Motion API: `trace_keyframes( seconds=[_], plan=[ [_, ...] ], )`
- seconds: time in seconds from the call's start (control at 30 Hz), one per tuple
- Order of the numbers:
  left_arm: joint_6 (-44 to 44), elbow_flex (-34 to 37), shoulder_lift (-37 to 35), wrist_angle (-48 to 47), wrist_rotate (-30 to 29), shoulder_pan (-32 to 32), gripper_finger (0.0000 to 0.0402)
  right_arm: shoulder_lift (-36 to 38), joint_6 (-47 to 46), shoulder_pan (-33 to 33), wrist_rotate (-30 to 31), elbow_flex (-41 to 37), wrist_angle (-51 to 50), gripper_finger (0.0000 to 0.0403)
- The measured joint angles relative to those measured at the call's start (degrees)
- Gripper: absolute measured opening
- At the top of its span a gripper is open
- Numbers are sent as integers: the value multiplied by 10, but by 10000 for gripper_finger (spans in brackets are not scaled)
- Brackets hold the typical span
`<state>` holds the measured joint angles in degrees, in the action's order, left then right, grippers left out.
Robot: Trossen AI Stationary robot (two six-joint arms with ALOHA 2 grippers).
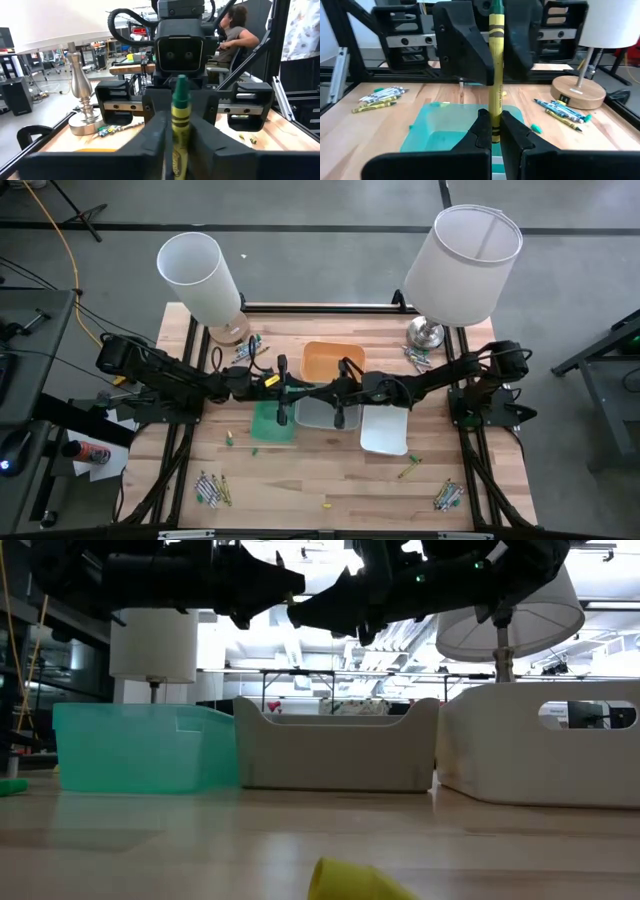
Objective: Sort crayons
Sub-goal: Put the green crayon into the green bin
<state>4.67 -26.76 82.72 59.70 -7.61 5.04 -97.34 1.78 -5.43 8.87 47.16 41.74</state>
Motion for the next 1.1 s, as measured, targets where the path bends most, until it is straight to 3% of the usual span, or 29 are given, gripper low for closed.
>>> trace_keyframes(
  seconds=[0.1,0.33,0.47,0.67,0.77,0.83,0.97,1.1],
  plan=[
    [-1,0,0,0,-1,0,11,0,2,0,0,0,0,2],
    [3,0,0,0,-7,-1,5,0,0,-3,25,0,1,35],
    [24,0,-25,-51,-44,0,5,5,30,-25,141,0,2,95],
    [26,0,-135,-228,-135,0,5,27,103,-73,359,0,-17,171],
    [-38,0,-203,-384,-194,0,4,42,128,-94,433,0,-32,191],
    [-125,0,-243,-509,-192,-1,4,55,133,-103,479,0,-43,196],
    [-316,1,-276,-658,-90,-1,4,83,106,-112,549,0,-62,198],
    [-374,1,-260,-661,-38,5,5,110,60,-108,527,0,-87,199]
  ],
)
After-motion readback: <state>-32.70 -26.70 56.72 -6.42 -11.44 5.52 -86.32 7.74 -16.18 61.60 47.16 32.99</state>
